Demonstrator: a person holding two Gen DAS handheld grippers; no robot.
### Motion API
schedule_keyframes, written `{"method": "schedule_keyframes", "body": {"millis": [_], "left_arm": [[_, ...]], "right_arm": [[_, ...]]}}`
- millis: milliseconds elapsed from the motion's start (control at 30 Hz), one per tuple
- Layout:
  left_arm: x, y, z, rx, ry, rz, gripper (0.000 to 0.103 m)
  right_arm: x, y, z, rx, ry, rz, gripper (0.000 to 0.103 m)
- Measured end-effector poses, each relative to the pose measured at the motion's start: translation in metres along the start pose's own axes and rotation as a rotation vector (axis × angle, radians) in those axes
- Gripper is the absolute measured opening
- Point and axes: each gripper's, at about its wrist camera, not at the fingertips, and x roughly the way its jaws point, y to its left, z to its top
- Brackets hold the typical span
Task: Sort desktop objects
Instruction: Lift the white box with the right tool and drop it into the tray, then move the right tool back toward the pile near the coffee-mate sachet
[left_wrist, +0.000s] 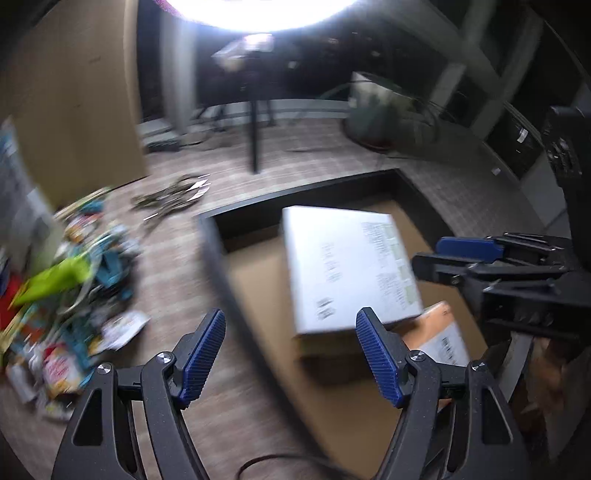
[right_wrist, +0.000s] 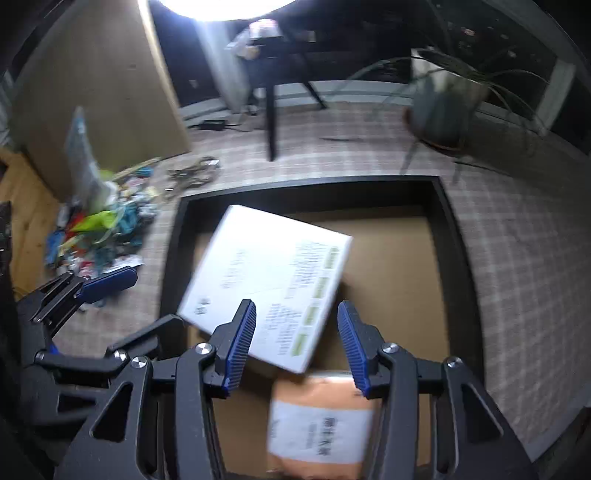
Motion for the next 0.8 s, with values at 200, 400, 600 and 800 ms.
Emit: {"method": "schedule_keyframes", "body": {"millis": [200, 400, 600, 800], "left_arm": [[-0.029, 0.076, -0.032, -0.119, 0.04, 0.095, 0.068], [-0.057, 0.161, -0.07, -0.242, 0.059, 0.225, 0.068], [-0.068, 0.221, -0.098, -0.356, 0.085, 0.252, 0.068], [-0.057, 0.244, -0.106, -0.402, 0.122, 0.253, 0.063]], "right_arm": [[0.0, 0.055, 0.008, -0.099, 0.003, 0.114, 0.046], [0.025, 0.115, 0.015, -0.184, 0.064, 0.184, 0.046], [0.062, 0.168, 0.025, -0.201, 0.191, 0.257, 0.056], [0.103, 0.203, 0.037, -0.083, 0.276, 0.279, 0.056]]}}
